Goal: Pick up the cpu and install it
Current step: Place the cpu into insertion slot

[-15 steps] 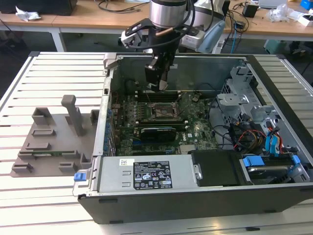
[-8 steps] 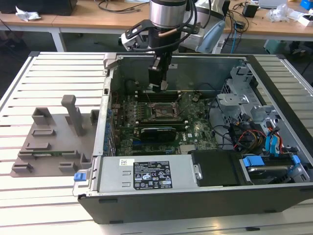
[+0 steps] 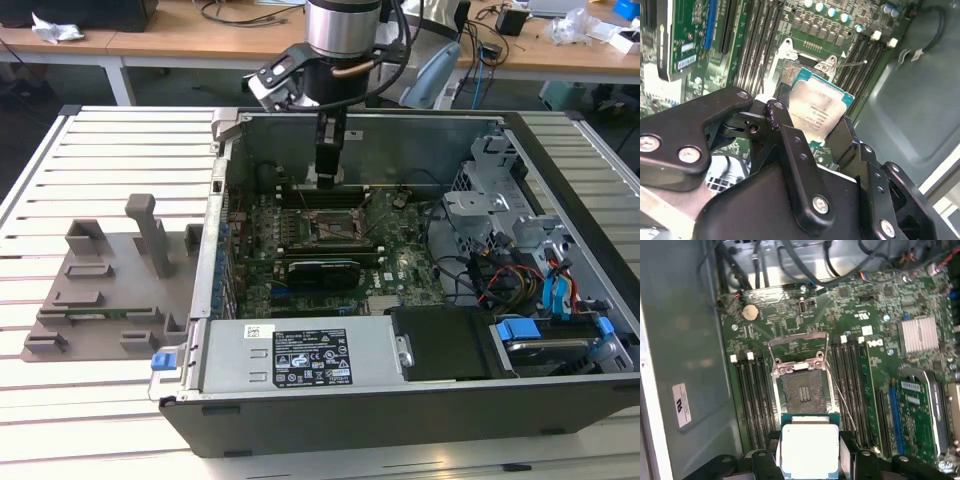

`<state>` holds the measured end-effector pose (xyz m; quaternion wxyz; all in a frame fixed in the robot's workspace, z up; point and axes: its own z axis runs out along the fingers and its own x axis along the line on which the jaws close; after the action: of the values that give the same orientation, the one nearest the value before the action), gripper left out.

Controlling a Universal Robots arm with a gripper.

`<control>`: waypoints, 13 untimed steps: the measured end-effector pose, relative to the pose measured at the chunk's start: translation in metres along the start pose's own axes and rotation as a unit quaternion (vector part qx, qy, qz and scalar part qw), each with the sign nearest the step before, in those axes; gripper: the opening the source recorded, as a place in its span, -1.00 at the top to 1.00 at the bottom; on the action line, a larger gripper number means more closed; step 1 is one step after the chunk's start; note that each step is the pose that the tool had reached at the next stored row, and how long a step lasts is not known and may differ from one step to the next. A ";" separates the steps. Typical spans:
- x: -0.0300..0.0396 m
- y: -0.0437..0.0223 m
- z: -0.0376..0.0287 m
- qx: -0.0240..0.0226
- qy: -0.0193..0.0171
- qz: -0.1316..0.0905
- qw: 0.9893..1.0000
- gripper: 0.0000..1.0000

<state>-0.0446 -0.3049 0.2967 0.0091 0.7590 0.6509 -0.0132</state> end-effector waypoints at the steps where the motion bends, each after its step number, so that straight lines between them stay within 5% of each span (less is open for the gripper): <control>1: 0.0000 0.0000 0.0000 -0.001 0.000 -0.016 1.000 -0.09; 6: 0.0000 0.0000 0.0000 -0.002 0.000 -0.055 0.998 -0.09; 11: 0.0000 0.0000 0.0000 -0.003 0.000 -0.098 0.995 -0.09; 13: 0.0000 0.0000 0.0000 -0.004 0.000 -0.119 0.993 -0.09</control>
<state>-0.0446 -0.3049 0.2967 0.0106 0.6758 0.7369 -0.0121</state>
